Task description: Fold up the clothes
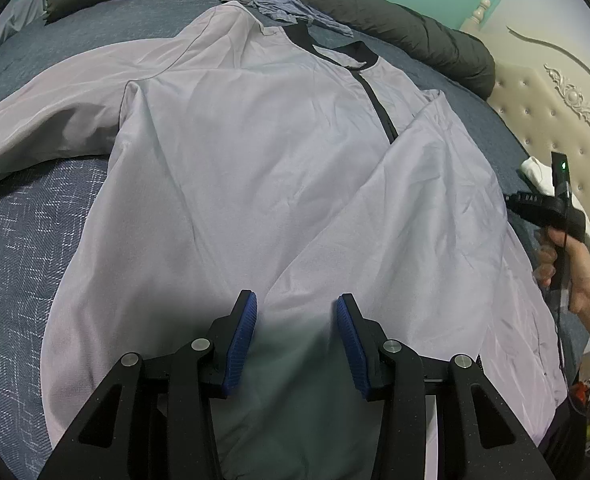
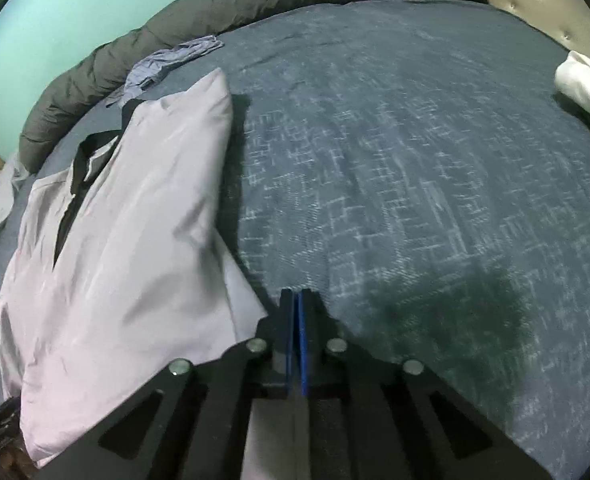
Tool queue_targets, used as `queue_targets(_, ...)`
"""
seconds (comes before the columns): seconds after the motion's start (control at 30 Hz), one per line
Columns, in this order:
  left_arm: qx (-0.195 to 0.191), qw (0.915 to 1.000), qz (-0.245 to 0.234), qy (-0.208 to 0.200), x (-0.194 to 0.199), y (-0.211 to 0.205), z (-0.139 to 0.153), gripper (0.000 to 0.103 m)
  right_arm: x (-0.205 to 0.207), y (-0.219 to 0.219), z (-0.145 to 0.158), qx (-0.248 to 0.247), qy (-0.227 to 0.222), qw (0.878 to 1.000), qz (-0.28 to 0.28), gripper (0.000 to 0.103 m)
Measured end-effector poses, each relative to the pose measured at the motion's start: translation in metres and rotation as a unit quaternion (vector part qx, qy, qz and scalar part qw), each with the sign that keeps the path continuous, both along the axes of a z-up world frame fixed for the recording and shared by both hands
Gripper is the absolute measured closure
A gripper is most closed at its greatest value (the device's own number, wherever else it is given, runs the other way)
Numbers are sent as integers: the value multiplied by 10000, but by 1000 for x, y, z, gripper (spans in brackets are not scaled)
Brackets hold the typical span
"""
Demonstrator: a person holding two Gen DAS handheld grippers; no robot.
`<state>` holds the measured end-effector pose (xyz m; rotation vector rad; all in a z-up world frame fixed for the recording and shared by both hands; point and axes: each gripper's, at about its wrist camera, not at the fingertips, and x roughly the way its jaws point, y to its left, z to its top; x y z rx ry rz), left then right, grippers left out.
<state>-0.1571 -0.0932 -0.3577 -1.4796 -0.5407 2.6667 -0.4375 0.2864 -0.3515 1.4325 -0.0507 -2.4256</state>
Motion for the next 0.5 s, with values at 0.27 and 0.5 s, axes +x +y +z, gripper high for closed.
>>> queue_targets(0.27,7,10000,12,4,-3,0,0,58,15,-17,44,-327,480,9980,234,101)
queue_targets(0.5,74,9999,93,58,4,-3,4,57,23,-27,13,-340,10,9992,221,101)
